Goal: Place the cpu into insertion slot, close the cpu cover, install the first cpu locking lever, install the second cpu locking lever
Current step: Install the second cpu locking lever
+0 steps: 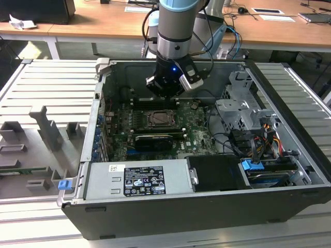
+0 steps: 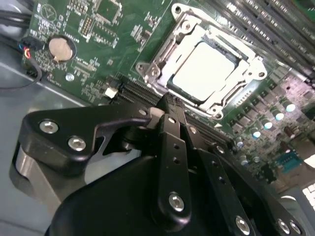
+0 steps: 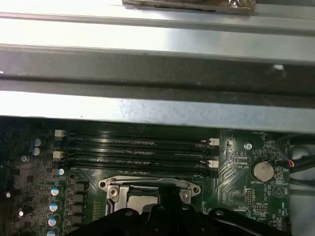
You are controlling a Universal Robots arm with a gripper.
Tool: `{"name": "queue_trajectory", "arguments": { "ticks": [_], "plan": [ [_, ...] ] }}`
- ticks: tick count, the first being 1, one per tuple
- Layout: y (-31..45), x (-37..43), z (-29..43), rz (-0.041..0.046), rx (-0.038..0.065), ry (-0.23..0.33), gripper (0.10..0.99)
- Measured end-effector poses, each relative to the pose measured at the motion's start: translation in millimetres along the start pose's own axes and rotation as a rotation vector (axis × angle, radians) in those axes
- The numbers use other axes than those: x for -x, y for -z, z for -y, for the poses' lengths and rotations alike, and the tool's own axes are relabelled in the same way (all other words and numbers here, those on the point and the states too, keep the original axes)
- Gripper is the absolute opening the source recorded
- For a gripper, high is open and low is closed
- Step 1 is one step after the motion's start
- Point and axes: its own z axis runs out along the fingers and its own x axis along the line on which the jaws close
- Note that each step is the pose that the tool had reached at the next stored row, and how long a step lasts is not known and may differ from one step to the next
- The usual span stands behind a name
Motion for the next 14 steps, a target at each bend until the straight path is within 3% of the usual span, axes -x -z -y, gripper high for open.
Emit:
{"name": "queue_trajectory", "arguments": {
  "ticks": [6, 11, 14],
  "plan": [
    [1.1, -0.7, 11.8, 0.0, 0.0, 0.0, 0.106],
    [2.5, -1.5, 26.2, 0.0, 0.0, 0.0, 0.106],
    [2.9, -1.7, 30.3, 0.0, 0.001, 0.0, 0.106]
  ]
}}
